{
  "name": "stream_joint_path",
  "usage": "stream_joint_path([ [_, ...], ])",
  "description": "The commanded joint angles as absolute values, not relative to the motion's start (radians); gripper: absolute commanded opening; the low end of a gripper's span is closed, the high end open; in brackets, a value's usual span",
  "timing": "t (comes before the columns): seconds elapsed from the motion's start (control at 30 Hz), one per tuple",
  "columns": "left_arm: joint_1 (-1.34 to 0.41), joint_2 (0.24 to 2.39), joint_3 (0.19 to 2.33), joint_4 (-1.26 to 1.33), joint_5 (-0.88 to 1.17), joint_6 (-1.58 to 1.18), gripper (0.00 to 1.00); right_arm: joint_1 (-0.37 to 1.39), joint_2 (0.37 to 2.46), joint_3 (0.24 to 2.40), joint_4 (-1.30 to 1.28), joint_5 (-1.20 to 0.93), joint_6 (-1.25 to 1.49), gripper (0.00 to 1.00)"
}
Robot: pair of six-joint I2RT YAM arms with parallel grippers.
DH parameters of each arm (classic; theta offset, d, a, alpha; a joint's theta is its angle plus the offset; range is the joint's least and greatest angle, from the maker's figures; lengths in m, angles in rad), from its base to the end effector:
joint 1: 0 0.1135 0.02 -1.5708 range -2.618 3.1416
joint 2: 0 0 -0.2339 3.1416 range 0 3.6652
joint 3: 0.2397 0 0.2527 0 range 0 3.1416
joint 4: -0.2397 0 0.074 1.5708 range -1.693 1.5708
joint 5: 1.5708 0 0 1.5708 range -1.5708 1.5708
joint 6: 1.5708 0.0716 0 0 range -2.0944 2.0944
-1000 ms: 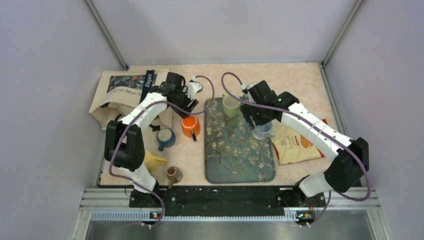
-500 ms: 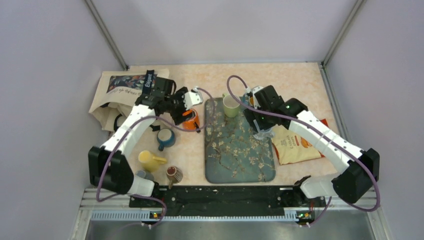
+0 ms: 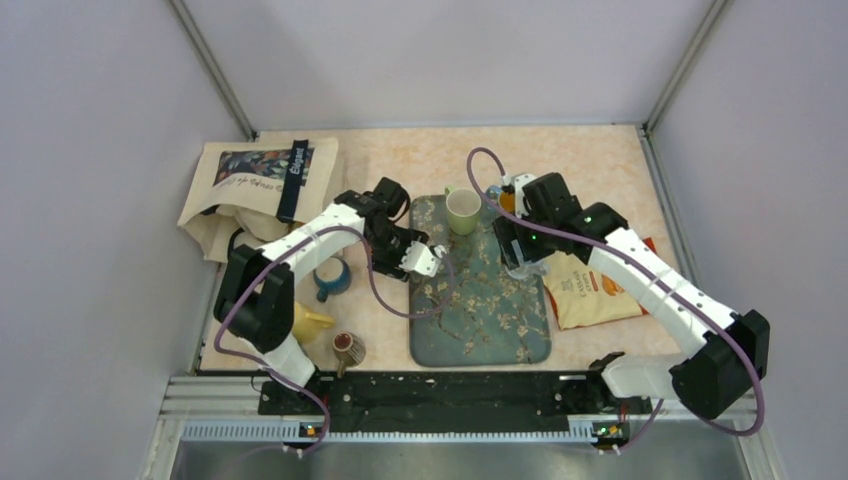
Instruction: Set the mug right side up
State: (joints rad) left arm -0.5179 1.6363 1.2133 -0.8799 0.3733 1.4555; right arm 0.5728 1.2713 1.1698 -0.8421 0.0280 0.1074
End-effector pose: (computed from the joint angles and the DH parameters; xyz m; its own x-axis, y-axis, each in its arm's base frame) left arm 0.2660 -0.1816 0.1652 0.4448 0.8111 -0.3798 0.8950 -0.3867 0.2225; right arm 0.2420 0.1537 0.2539 -0.7331 -0.3453 -0.5859 -0.4520 0.8911 0.0404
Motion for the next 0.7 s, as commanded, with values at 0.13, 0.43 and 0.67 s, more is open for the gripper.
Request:
stream_joint_path([
  [0.13, -0.526, 1.705, 1.253, -0.923, 0.184, 1.571, 0.61, 0.541, 1.192, 1.132, -0.816, -0.026, 0.097, 0.79],
  [0.43, -0.531, 1.742, 1.209, -0.759, 0.108, 1.525, 0.52, 0.540, 1.205, 1.133, -0.799, -0.067, 0.097, 0.79],
  [0.67, -0.532, 1.761, 1.156, -0.655, -0.061, 1.555, 0.31, 0.540, 1.198, 1.140, -0.799, -0.079, 0.096, 0.79],
])
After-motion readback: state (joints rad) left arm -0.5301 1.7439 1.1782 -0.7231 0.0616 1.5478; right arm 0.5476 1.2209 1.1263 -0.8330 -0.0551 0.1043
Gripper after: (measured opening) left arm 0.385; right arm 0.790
